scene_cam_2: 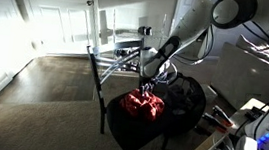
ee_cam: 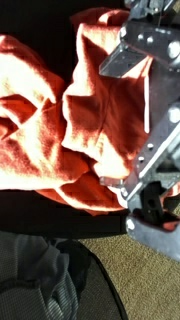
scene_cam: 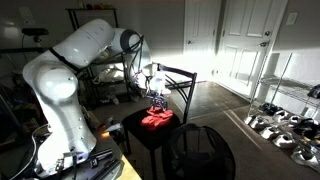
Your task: Put the cloth in the black object
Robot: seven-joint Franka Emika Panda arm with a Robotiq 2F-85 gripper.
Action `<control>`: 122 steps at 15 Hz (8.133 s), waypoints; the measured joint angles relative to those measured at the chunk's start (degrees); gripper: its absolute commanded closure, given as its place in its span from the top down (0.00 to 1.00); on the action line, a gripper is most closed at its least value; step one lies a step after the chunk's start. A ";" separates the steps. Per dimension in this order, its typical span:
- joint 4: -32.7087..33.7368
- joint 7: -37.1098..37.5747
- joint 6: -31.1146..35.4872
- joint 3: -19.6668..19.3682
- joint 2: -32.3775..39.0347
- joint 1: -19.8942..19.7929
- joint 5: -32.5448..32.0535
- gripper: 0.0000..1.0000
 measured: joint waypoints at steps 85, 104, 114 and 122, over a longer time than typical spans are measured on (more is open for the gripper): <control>-47.88 1.36 41.54 -35.64 -47.43 7.28 19.47 0.03; -55.45 2.70 41.43 -46.37 -58.97 10.33 19.64 0.03; -58.64 2.70 41.43 -22.23 -61.86 -13.53 19.22 0.83; -60.31 3.46 38.48 -17.13 -65.17 -15.84 19.23 1.00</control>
